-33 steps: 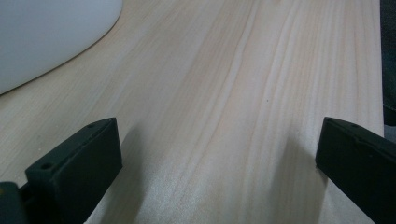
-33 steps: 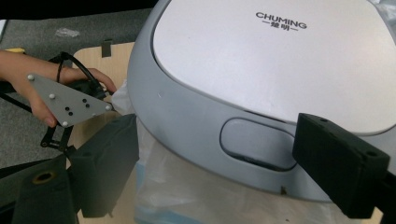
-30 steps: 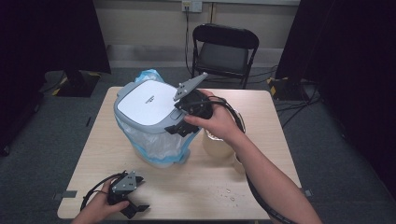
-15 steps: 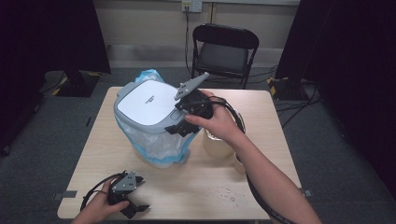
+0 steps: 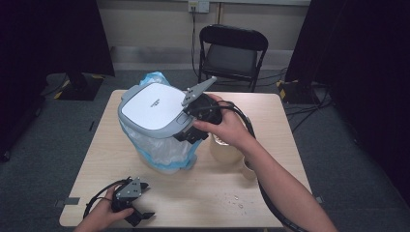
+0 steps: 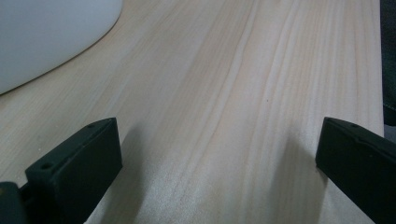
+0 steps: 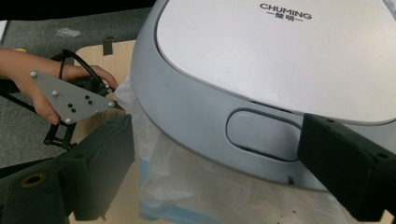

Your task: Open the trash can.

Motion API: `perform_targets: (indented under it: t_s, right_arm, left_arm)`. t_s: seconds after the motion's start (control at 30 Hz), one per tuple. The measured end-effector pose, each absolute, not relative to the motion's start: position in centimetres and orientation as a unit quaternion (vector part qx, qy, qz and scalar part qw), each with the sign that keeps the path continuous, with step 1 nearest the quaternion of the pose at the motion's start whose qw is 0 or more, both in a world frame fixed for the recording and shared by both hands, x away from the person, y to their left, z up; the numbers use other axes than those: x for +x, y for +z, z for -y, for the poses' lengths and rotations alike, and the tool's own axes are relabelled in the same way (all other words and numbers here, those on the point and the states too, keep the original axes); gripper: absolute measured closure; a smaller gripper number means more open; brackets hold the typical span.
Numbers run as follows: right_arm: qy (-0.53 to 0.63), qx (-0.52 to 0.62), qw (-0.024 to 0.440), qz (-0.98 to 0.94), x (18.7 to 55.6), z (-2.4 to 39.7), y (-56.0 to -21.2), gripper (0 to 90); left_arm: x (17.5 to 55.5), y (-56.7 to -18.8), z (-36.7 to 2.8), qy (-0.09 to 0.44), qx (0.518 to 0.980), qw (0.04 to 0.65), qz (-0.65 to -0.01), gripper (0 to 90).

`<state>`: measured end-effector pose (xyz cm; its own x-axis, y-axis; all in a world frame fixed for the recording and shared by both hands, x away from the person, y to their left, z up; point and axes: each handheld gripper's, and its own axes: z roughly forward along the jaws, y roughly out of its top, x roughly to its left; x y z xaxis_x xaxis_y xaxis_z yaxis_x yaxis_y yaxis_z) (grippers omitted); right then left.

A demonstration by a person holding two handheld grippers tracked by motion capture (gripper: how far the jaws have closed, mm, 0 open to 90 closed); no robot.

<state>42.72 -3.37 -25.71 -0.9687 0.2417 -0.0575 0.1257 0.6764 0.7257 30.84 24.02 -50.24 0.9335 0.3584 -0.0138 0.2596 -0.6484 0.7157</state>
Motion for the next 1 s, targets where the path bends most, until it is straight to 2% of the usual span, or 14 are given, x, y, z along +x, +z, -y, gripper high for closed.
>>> perform_targets:
  t_s: [0.03,0.17,0.83,0.9,0.93,0.97,1.0]
  right_arm:
    - [0.389,0.101,0.074,-0.912,42.72,3.37,-25.71,9.2]
    - [0.383,0.092,0.068,-0.917,42.55,2.88,-25.93,0.0]
    - [0.377,0.086,0.068,-0.92,42.24,2.67,-26.05,0.0]
    - [0.379,0.083,0.08,-0.918,42.27,2.8,-25.94,0.7]
    - [0.387,0.084,0.076,-0.915,42.36,3.12,-25.75,8.4]
    - [0.387,0.084,0.076,-0.915,42.36,3.12,-25.75,8.4]
    - [0.392,0.083,0.073,-0.913,42.32,3.55,-25.47,17.9]
  left_arm:
    - [30.84,-50.24,-24.02,0.065,0.906,0.383,-0.171,0.0]
    - [30.84,-50.23,-24.03,0.065,0.906,0.382,-0.17,0.0]
    - [30.84,-50.23,-24.03,0.065,0.906,0.382,-0.17,0.0]
    - [30.84,-50.23,-24.03,0.065,0.906,0.382,-0.17,0.0]
    - [30.84,-50.23,-24.03,0.065,0.906,0.383,-0.17,0.0]
    - [30.84,-50.23,-24.03,0.065,0.906,0.383,-0.17,0.0]
    - [30.84,-50.23,-24.04,0.065,0.906,0.382,-0.17,0.0]
